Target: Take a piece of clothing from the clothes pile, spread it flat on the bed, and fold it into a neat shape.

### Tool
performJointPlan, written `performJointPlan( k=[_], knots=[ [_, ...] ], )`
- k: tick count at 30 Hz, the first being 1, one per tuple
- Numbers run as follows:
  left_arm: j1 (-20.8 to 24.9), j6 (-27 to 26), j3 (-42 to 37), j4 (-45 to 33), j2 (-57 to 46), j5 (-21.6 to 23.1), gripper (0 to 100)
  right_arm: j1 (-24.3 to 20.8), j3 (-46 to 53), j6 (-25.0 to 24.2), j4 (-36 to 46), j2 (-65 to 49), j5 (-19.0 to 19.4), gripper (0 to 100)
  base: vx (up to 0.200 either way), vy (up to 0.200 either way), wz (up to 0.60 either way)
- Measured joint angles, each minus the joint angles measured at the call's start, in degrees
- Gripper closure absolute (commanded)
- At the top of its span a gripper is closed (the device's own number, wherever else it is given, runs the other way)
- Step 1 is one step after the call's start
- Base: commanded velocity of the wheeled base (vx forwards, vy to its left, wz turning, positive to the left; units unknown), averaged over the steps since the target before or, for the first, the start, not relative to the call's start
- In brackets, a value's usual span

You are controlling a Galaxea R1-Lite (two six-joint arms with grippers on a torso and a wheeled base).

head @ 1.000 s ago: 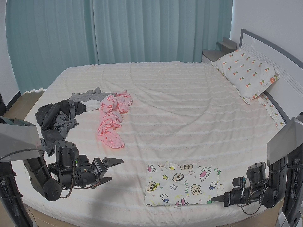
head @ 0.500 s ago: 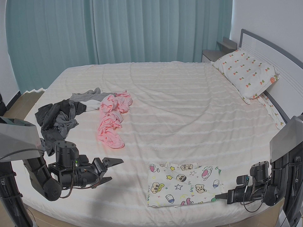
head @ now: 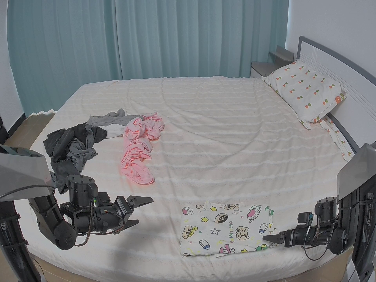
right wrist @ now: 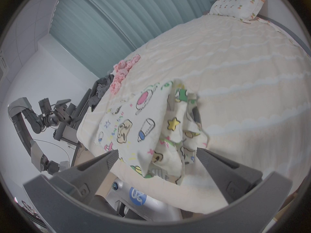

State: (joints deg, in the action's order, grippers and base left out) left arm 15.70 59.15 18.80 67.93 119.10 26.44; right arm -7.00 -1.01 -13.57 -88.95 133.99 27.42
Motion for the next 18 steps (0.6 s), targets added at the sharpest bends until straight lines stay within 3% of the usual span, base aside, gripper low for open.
performJointPlan(
  k=[8,18],
  knots=[
    [0.02,-0.02,0.0,0.0,0.0,0.0,0,0.56,-4.35,-2.44,0.0,-4.47,0.22,0,0.0,0.0,0.0],
    [0.02,-0.02,0.0,0.0,0.0,0.0,0,-4.24,-16.37,-7.42,8.18,-2.18,-1.37,0,0.0,0.0,0.0]
  ],
)
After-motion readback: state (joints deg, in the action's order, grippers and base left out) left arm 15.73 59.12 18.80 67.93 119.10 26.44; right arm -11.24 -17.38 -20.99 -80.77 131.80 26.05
